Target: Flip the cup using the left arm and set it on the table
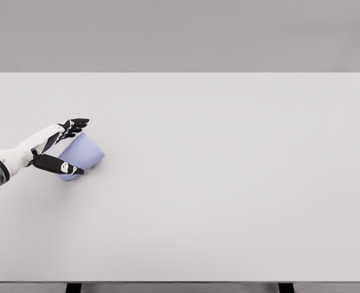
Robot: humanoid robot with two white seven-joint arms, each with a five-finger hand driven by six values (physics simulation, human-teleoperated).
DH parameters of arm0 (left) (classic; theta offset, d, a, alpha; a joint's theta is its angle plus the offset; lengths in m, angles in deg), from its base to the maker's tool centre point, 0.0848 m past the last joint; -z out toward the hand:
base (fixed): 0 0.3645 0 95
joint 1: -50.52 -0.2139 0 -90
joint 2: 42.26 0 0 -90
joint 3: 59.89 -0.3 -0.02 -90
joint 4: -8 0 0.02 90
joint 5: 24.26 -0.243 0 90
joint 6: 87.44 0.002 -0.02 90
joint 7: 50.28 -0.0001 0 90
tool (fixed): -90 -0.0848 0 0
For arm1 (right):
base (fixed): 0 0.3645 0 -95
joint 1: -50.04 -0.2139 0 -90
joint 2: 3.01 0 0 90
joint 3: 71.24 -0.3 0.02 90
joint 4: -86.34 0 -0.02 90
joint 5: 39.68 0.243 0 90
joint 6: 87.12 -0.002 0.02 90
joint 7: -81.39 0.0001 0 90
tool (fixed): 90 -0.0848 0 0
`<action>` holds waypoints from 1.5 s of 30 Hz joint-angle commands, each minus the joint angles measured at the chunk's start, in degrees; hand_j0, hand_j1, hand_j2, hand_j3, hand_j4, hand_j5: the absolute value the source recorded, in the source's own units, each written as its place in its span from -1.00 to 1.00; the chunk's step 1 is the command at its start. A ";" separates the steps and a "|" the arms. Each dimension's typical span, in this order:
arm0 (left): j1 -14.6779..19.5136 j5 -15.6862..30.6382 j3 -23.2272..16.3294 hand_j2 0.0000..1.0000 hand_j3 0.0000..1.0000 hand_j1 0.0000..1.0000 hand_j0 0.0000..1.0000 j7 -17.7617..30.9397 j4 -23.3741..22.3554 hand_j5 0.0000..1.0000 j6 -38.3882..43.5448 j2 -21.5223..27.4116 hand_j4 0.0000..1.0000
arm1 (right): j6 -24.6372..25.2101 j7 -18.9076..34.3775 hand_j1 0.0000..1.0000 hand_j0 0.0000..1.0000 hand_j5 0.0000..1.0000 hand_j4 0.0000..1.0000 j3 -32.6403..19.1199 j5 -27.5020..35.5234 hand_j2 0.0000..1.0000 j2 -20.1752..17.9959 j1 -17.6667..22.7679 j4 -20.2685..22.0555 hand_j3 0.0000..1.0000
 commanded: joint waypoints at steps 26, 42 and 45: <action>-0.44 -1.01 -0.86 0.51 0.51 0.51 0.51 0.17 -0.88 0.51 0.00 -1.39 0.51 | -0.01 0.09 1.00 1.00 1.00 1.00 0.05 0.00 1.00 0.00 0.00 -0.02 1.00; 0.35 5.05 -0.51 0.34 0.34 0.34 0.34 0.78 -1.14 0.34 -1.58 -1.13 0.34 | -0.01 0.00 1.00 1.00 1.00 1.00 0.05 0.00 1.00 0.00 -0.09 -0.02 1.00; 0.26 6.37 -0.60 0.34 0.34 0.34 0.34 2.63 -3.42 0.34 -7.64 -1.04 0.34 | -0.01 0.00 1.00 1.00 1.00 1.00 0.05 0.00 1.00 0.00 0.00 0.07 1.00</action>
